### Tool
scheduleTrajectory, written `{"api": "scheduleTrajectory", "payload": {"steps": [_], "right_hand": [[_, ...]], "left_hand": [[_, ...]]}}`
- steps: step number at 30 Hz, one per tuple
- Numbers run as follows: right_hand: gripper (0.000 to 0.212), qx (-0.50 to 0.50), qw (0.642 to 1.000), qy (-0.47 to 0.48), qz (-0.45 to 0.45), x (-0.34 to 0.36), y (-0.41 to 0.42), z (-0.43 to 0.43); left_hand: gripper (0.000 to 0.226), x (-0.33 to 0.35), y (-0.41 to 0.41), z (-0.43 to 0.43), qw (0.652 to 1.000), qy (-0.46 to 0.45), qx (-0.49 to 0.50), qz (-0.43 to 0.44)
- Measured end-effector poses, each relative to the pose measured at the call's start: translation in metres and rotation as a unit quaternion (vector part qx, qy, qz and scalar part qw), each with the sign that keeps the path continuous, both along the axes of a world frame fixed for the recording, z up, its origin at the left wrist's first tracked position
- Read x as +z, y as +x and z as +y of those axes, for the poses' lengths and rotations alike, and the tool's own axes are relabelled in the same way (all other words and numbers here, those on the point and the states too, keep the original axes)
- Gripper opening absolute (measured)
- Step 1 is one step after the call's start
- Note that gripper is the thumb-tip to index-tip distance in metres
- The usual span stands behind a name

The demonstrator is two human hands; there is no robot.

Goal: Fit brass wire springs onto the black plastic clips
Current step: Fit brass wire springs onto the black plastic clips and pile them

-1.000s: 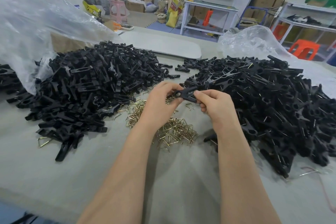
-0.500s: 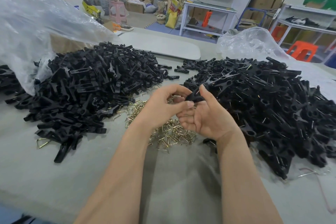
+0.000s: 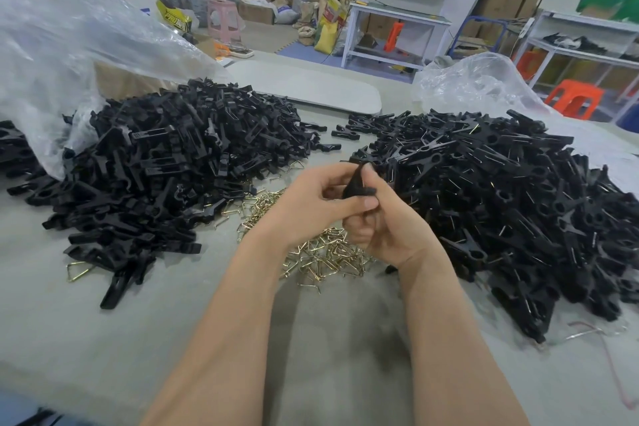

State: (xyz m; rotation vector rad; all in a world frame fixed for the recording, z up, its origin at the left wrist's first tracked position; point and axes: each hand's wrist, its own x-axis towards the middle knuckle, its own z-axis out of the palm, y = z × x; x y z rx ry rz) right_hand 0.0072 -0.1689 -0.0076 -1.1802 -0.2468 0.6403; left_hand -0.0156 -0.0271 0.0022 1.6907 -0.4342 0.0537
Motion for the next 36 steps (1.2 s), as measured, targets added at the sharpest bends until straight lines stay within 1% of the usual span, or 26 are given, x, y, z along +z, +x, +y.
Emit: {"api": "scheduleTrajectory", "payload": {"steps": [1, 2, 3, 4, 5, 6, 7, 8, 9, 10, 11, 12, 13, 14, 15, 16, 17, 18, 20, 22, 23, 26, 28, 30, 32, 36], "right_hand": [[0.068, -0.005, 0.999, -0.034, 0.006, 0.001, 0.001, -0.002], [0.078, -0.027, 0.997, -0.076, 0.012, 0.003, 0.002, -0.004], [0.080, -0.057, 0.991, -0.124, 0.009, 0.004, 0.003, -0.005], [0.072, -0.086, 0.981, -0.172, -0.014, 0.004, 0.004, -0.005], [0.056, -0.106, 0.968, -0.218, -0.055, 0.004, 0.005, -0.003], [0.036, -0.123, 0.951, -0.263, -0.104, 0.004, 0.005, 0.000], [0.023, -0.154, 0.933, -0.288, -0.149, 0.002, 0.006, 0.003], [0.019, -0.216, 0.918, -0.281, -0.179, 0.002, 0.007, 0.005], [0.018, -0.297, 0.912, -0.224, -0.172, 0.007, 0.009, 0.005], [0.020, -0.371, 0.915, -0.096, -0.123, 0.014, 0.011, 0.002], [0.026, -0.410, 0.907, 0.070, -0.066, 0.024, 0.014, -0.002], [0.039, -0.418, 0.886, 0.199, -0.028, 0.030, 0.019, -0.006], [0.054, -0.415, 0.877, 0.243, -0.014, 0.032, 0.024, -0.007], [0.064, -0.409, 0.892, 0.192, -0.019, 0.033, 0.028, -0.003], [0.067, -0.402, 0.913, 0.058, -0.046, 0.030, 0.031, 0.006], [0.062, -0.389, 0.910, -0.103, -0.097, 0.023, 0.032, 0.017], [0.055, -0.368, 0.883, -0.241, -0.163, 0.017, 0.034, 0.029], [0.048, -0.334, 0.850, -0.336, -0.229, 0.012, 0.035, 0.040], [0.049, -0.243, 0.803, -0.448, -0.309, 0.001, 0.042, 0.059], [0.053, -0.179, 0.774, -0.504, -0.338, -0.003, 0.049, 0.073], [0.051, -0.167, 0.769, -0.508, -0.351, -0.003, 0.051, 0.080], [0.041, -0.149, 0.774, -0.472, -0.395, -0.001, 0.054, 0.104], [0.043, -0.107, 0.763, -0.479, -0.420, -0.003, 0.055, 0.121], [0.053, -0.032, 0.741, -0.520, -0.423, -0.007, 0.056, 0.136], [0.055, 0.014, 0.711, -0.566, -0.416, -0.010, 0.057, 0.143], [0.042, -0.049, 0.691, -0.597, -0.405, -0.013, 0.054, 0.136]], "left_hand": [[0.021, -0.002, 0.002, 0.001, 0.999, 0.030, 0.038, -0.007], [0.017, -0.005, 0.004, 0.002, 0.993, 0.080, 0.081, -0.017], [0.015, -0.009, 0.006, 0.004, 0.983, 0.140, 0.117, -0.028], [0.014, -0.011, 0.008, 0.004, 0.969, 0.202, 0.140, -0.041], [0.017, -0.014, 0.010, 0.003, 0.954, 0.253, 0.151, -0.053], [0.025, -0.016, 0.011, 0.002, 0.945, 0.282, 0.151, -0.059], [0.036, -0.018, 0.012, 0.001, 0.944, 0.288, 0.147, -0.060], [0.049, -0.018, 0.013, 0.000, 0.949, 0.271, 0.149, -0.057], [0.062, -0.017, 0.014, 0.001, 0.956, 0.235, 0.165, -0.054], [0.069, -0.014, 0.015, 0.002, 0.960, 0.187, 0.201, -0.051], [0.069, -0.012, 0.017, 0.004, 0.957, 0.129, 0.255, -0.047], [0.063, -0.009, 0.018, 0.007, 0.946, 0.057, 0.316, -0.039], [0.052, -0.007, 0.018, 0.010, 0.927, -0.025, 0.373, -0.027], [0.041, -0.006, 0.018, 0.013, 0.901, -0.106, 0.420, -0.012], [0.031, -0.006, 0.018, 0.017, 0.873, -0.177, 0.455, 0.007], [0.023, -0.006, 0.018, 0.020, 0.848, -0.232, 0.476, 0.028], [0.018, -0.006, 0.018, 0.022, 0.831, -0.268, 0.485, 0.044], [0.015, -0.007, 0.018, 0.023, 0.824, -0.284, 0.488, 0.056], [0.014, -0.007, 0.019, 0.024, 0.819, -0.295, 0.487, 0.071], [0.016, -0.007, 0.020, 0.025, 0.807, -0.316, 0.492, 0.078], [0.017, -0.006, 0.020, 0.026, 0.797, -0.331, 0.499, 0.079], [0.018, -0.006, 0.021, 0.028, 0.770, -0.361, 0.521, 0.070], [0.019, -0.007, 0.020, 0.029, 0.764, -0.361, 0.532, 0.057], [0.021, -0.008, 0.020, 0.030, 0.762, -0.358, 0.539, 0.043], [0.021, -0.009, 0.021, 0.031, 0.762, -0.356, 0.539, 0.037], [0.020, -0.009, 0.022, 0.030, 0.767, -0.354, 0.534, 0.032]]}}
